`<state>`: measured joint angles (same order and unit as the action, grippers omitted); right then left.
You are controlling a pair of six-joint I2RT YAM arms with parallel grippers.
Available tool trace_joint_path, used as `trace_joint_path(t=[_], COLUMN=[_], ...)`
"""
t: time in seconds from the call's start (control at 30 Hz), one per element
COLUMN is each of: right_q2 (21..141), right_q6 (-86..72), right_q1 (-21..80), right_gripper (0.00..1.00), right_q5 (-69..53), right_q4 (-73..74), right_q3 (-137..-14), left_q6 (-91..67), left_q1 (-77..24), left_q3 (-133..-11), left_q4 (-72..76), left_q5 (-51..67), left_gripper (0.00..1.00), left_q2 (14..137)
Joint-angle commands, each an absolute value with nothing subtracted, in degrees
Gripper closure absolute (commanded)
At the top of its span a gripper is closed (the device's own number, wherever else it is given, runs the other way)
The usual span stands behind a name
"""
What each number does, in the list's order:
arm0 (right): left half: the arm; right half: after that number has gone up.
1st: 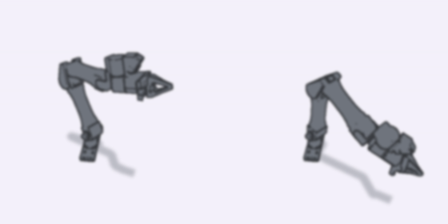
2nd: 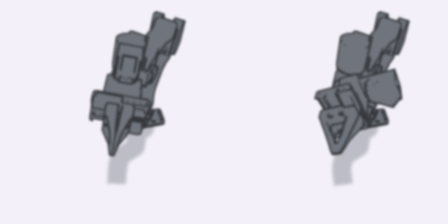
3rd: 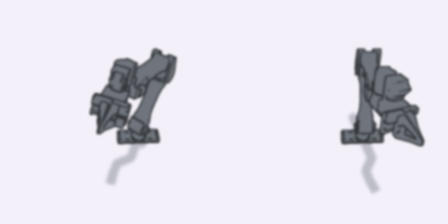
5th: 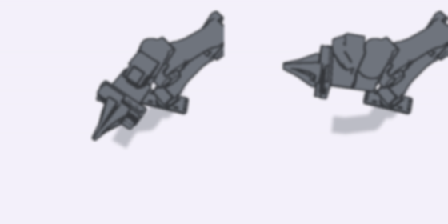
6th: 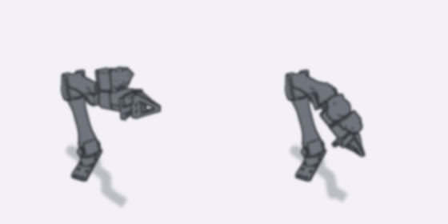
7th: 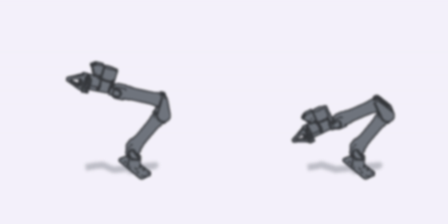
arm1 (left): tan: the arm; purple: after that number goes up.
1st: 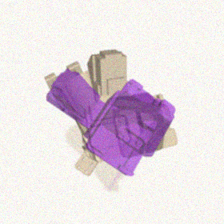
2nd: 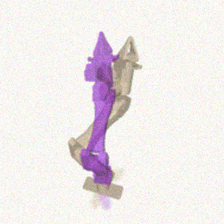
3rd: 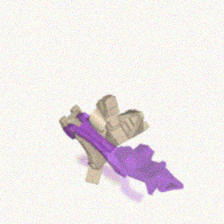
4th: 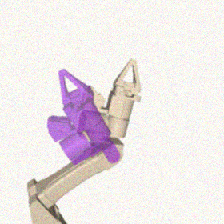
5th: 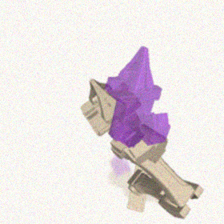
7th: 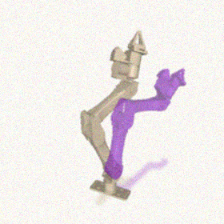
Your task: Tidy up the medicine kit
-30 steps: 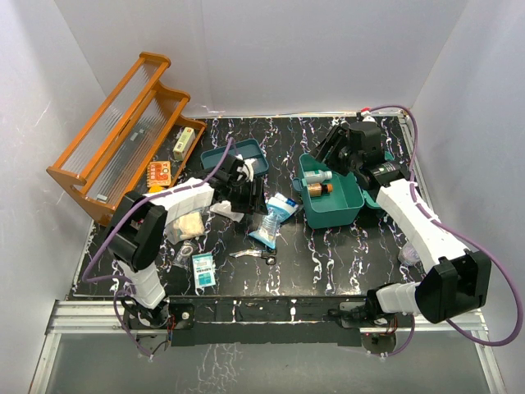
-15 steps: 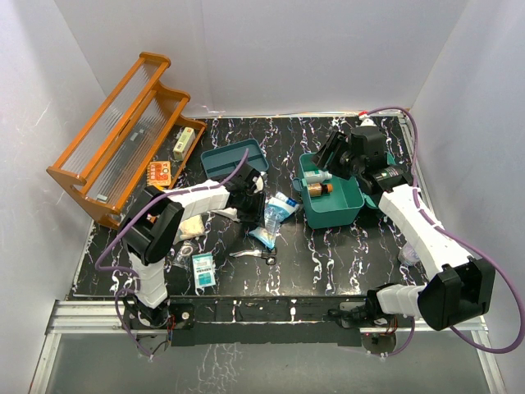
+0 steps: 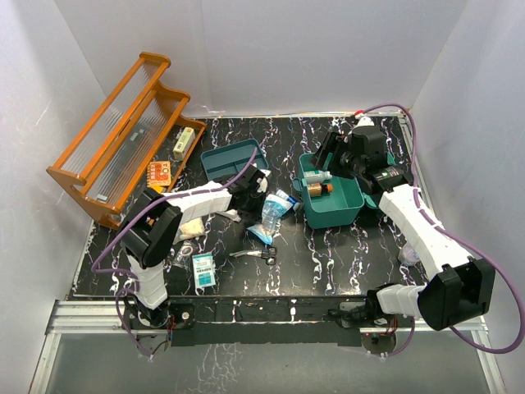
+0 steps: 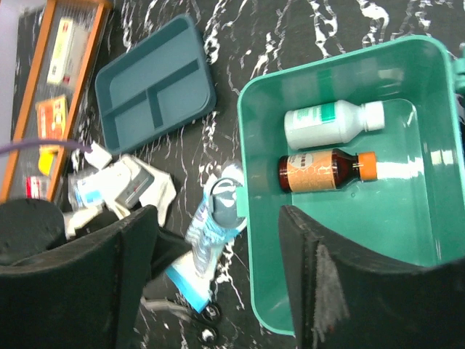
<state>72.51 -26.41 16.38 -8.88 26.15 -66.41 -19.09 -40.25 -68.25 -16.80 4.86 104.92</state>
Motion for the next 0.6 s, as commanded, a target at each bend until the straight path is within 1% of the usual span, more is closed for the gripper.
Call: trace_joint_path(t=[0.0,0.03,0.13,0.17,0.33,0.43,0.57], right_q2=[74.1,74.8,76.0,76.1,78.6,80.0,81.3], right_q6=[-16.9,-16.3,-14.0,-13.4,-12.1,-10.6,-8.1], right_q1=[16.5,16.5,16.5,16.6,17.2,18.0,19.1], right_gripper=[0.25,0.23,0.13,0.11,0.1,0.1,0.1], right_q5=[-23.0,-25.0,-31.1,-33.3,-40.6,-45.1,-46.7], right_q4=[27.1,28.2,30.2,30.0,30.6,32.1,34.7], right_q3=[-73.6,-74.6,-76.3,-76.2,-77.4,-78.6,-79.4], left_q6=[-10.1,-8.5,-3.1,-0.7,9.0,13.4,18.7], left_q1=[-40.2,-40.2,-40.2,-40.2,-40.2,-40.2,-40.2], left_q3=[-67.4,-66.9,-65.3,-64.6,-61.2,-62.0,-65.0], left_q4=[-15.6,-15.3,-13.7,-12.5,-6.0,-5.3,-6.4], left_q5=[5.3,5.3,5.0,5.6,8.7,9.2,11.7], left_gripper=[1.0,1.0,1.0,1.0,1.0,1.0,1.0], left_q2=[94.4,92.5,87.3,85.6,79.0,78.8,80.6])
